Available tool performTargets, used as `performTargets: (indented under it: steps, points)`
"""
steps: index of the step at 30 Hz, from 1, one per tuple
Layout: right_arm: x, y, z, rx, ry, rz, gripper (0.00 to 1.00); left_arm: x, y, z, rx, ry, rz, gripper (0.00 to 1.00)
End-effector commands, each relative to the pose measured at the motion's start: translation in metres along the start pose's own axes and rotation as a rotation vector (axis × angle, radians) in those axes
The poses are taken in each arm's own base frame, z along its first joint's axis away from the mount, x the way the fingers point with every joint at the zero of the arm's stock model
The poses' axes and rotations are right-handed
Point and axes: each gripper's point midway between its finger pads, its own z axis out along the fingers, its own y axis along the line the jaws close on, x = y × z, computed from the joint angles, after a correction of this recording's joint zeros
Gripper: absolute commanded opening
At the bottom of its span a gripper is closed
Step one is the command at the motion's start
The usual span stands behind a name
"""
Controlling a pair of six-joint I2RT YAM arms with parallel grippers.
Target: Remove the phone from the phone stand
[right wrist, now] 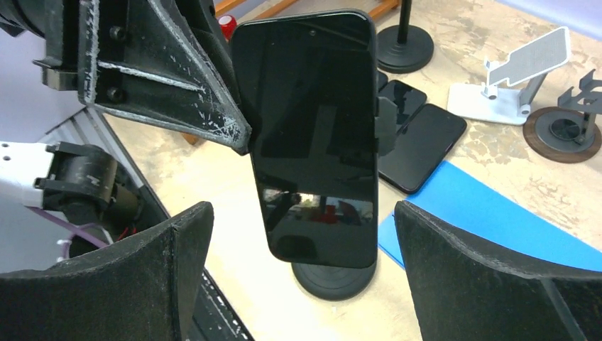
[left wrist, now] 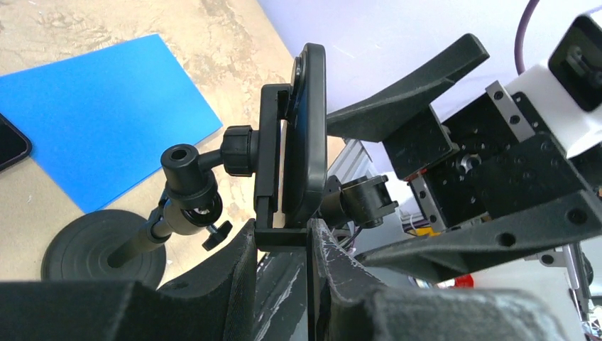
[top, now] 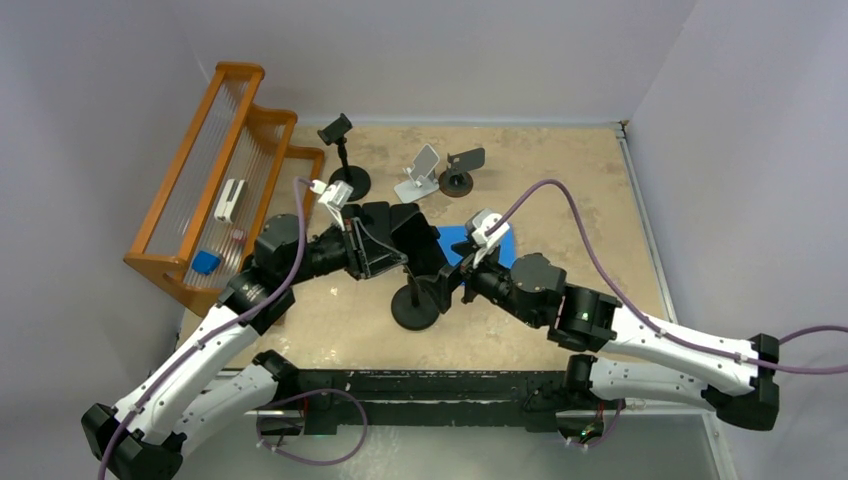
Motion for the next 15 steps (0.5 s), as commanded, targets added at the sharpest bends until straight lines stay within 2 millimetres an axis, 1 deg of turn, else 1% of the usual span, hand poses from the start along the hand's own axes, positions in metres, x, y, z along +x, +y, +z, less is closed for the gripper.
performTargets:
  steps: [1, 2, 4, 9, 15]
  points:
    - [-0.011, 0.007, 0.013, 0.030, -0.054, -0.056, 0.99, -0.005, 0.003, -0.001, -0.054, 0.002, -0.063, 0.00]
    - [-0.007, 0.011, 0.016, 0.032, -0.048, -0.065, 0.99, -0.005, 0.002, -0.001, -0.051, 0.001, -0.067, 0.00]
    - [-0.003, 0.011, 0.021, 0.065, -0.042, -0.078, 0.99, -0.007, 0.000, -0.001, -0.049, 0.000, -0.067, 0.00]
    - [0.001, -0.005, 0.030, 0.184, -0.046, -0.090, 0.99, -0.008, -0.003, -0.002, -0.046, 0.002, -0.066, 0.00]
    - [0.000, -0.014, 0.033, 0.250, -0.056, -0.086, 0.99, -0.008, -0.004, -0.005, -0.046, 0.005, -0.060, 0.00]
